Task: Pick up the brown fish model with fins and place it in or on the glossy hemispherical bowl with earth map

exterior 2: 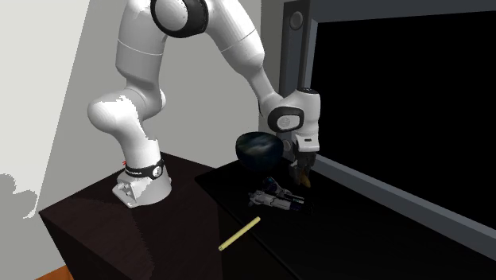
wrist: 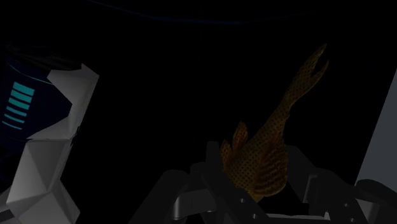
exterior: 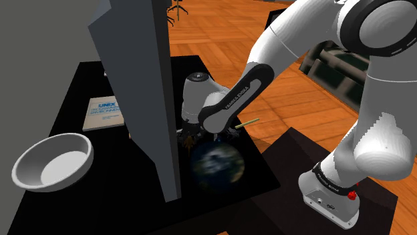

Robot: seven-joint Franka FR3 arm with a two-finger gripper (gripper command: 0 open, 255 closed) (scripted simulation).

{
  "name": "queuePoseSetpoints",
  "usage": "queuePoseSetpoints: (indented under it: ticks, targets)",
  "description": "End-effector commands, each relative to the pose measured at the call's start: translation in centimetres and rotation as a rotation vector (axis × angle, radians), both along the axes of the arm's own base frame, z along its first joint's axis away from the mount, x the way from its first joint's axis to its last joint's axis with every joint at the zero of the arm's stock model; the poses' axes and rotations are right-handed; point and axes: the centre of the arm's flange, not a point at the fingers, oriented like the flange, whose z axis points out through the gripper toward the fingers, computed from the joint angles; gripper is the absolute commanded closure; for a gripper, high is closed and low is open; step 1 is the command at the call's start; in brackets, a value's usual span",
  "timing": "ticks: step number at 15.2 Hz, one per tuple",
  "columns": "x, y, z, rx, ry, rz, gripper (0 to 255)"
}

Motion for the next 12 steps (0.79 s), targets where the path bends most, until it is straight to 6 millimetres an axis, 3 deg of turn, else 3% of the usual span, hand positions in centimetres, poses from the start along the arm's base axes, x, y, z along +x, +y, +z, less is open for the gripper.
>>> queuePoseSetpoints:
  ticks: [1,4,12]
  targets:
    - [0.0,0.0,0.0,0.000,0.000,0.000,255]
    - [0.0,0.0,0.0,0.000,0.000,0.000,255]
    - [0.0,0.0,4.2,0.000,0.000,0.000,255]
